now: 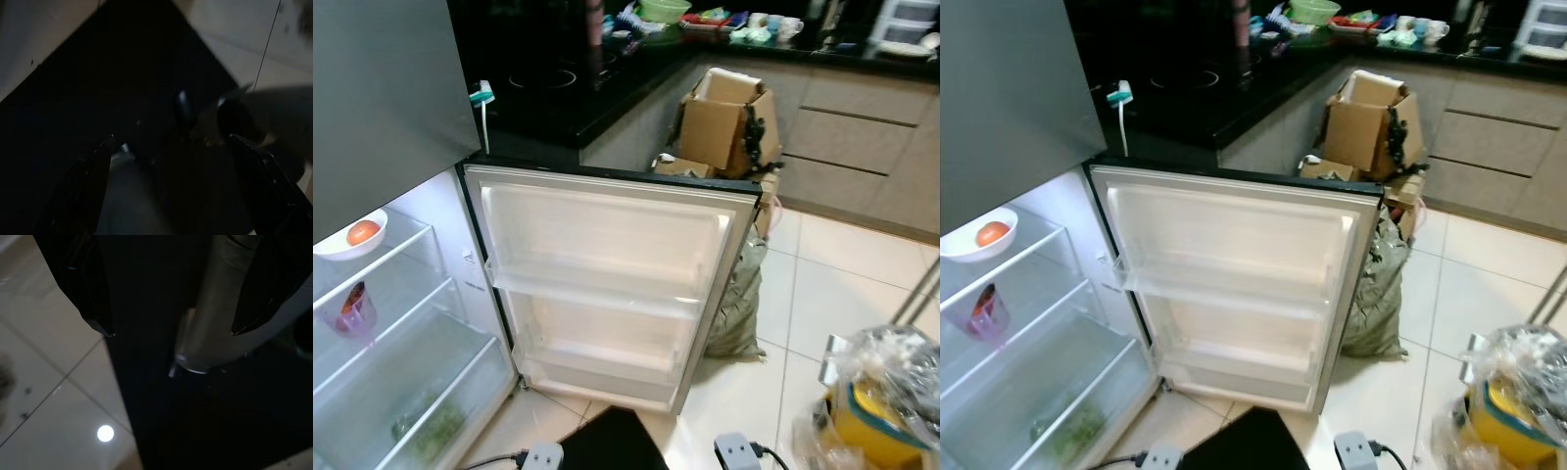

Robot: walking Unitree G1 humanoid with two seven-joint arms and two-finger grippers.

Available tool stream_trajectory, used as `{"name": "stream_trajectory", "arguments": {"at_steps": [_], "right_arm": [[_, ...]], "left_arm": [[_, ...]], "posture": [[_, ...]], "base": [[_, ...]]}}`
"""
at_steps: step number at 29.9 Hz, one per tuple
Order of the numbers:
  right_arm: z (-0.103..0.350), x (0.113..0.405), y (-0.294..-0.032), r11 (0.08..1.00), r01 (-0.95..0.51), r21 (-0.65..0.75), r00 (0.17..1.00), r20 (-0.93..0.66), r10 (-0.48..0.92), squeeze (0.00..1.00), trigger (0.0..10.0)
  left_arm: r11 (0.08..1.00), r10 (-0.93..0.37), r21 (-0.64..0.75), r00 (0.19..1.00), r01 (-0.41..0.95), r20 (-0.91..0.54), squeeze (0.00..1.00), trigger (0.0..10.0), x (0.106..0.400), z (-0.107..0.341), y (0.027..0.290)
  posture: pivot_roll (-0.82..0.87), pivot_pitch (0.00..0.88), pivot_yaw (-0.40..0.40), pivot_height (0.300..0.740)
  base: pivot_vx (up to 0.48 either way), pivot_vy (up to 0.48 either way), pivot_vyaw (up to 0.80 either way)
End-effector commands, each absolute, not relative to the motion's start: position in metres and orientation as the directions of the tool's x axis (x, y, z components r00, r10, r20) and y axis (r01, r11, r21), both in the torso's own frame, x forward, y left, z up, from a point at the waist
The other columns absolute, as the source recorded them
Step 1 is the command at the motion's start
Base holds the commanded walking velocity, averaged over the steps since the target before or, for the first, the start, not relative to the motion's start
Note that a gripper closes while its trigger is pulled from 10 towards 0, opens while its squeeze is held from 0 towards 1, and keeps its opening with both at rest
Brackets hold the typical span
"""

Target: Restocking fridge

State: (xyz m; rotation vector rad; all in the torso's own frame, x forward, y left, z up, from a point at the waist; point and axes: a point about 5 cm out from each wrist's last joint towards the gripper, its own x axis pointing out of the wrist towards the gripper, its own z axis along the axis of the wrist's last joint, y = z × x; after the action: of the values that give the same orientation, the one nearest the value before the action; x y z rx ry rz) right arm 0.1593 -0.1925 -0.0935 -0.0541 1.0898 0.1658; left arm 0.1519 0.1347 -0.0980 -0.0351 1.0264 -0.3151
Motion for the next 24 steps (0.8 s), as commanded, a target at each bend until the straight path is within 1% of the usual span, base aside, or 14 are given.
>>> {"name": "stream_trajectory", "arguments": {"at_steps": [1,21,23,24], "right_arm": [[-0.094,0.1592,-0.1886,0.987,-0.156,0.048,0.455,-0.883,0.115,0.0,10.0],[-0.0942,0.1586,-0.1887,0.983,-0.177,0.039,0.454,-0.883,0.117,0.0,10.0],[-0.0925,0.1617,-0.1882,0.976,-0.216,0.027,0.472,-0.872,0.129,0.0,10.0],[-0.0918,0.1629,-0.1872,0.977,-0.207,0.046,0.481,-0.865,0.143,0.0,10.0]], "left_arm": [[0.956,-0.274,-0.189,0.455,0.224,-0.847,0.0,10.0,0.1437,-0.1013,0.1338],[0.953,-0.281,-0.193,0.448,0.232,-0.848,0.0,10.0,0.1422,-0.1018,0.134],[0.954,-0.284,-0.201,0.446,0.224,-0.849,0.0,10.0,0.1417,-0.102,0.1336],[0.954,-0.283,-0.202,0.448,0.221,-0.848,0.0,10.0,0.1421,-0.1018,0.1336]], "posture": [[-0.05,0.0,-0.011,0.74],[-0.05,0.0,-0.009,0.74],[-0.05,0.0,-0.009,0.74],[-0.05,0.0,-0.009,0.74]], "base": [[0.0,-0.48,0.0],[0.0,-0.48,0.0],[0.0,0.0,0.0],[0.0,0.0,0.0]]}}
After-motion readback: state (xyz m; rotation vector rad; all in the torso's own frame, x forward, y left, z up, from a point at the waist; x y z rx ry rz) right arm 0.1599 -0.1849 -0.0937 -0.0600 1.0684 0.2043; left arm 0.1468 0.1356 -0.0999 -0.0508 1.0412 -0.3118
